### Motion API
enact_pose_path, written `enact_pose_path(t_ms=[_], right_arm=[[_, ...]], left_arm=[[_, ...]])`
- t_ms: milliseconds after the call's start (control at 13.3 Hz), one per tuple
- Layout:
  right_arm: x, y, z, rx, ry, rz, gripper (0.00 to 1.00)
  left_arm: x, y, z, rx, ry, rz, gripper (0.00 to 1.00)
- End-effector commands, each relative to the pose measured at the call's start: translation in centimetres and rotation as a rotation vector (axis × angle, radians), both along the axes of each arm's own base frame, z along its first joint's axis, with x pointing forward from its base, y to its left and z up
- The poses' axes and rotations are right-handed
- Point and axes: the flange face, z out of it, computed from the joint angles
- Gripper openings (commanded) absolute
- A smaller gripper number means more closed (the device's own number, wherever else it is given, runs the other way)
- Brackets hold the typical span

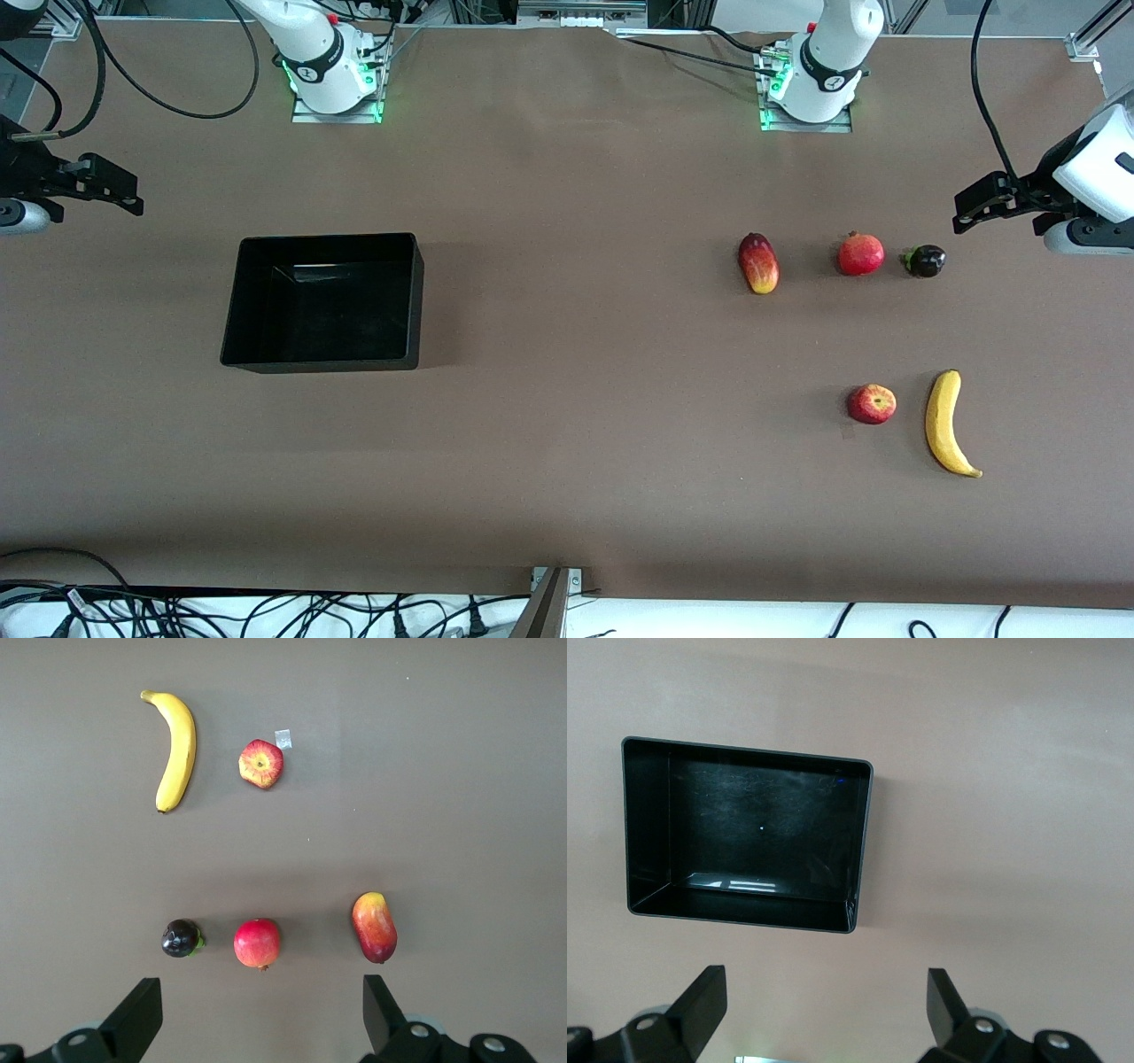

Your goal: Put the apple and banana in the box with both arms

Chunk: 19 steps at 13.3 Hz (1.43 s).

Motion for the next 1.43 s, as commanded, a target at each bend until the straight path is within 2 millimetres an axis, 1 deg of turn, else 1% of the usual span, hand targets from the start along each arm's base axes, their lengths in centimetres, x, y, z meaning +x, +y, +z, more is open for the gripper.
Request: enact_pose_path(t_ms=[0,602,828,903,1054,1129,1204,1280,1355], right_arm=[[0.1,-0.3,0.3,0.015,0.005,-0.008,1.00],[0.1,-0.4,0.2,0.016,0.006,-0.007,1.00],[-0.5,-0.5,-0.2,0.018,0.059,-0.013,1.00],[-0.9,-0.9,-0.5,0.020,0.091,-0.020,1.00],[-1.6,-0.8,-1.1,0.022,0.160,-0.021,1.00],[-1.5,-0.9,-1.6,0.022,0.179,-0.026,1.00],[-0.7,-1.5,-3.5,0.011,0.216,-0.036,1.00],[-0.3,-2.5,-4.6,0.014,0.238,-0.051,1.00],[-0.4,-3.3,-4.9,0.025,0.243,-0.068,1.00]], left_arm=[[0.3,-0.1,0.4,-0.012,-0.011,0.007,1.00],[0.3,-0.1,0.3,-0.012,-0.010,0.007,1.00],[0.5,-0.1,-0.1,-0.011,-0.004,0.007,1.00],[0.5,-0.1,-0.1,-0.011,-0.004,0.007,1.00],[0.5,-0.1,-0.1,-0.011,-0.004,0.007,1.00],[0.6,-0.1,-0.3,-0.011,-0.001,0.007,1.00],[1.1,-0.1,-0.9,-0.011,-0.004,0.007,1.00],[1.8,-0.1,-1.7,-0.009,-0.005,0.007,1.00],[2.6,0.0,-3.3,0.002,0.016,0.002,1.00]])
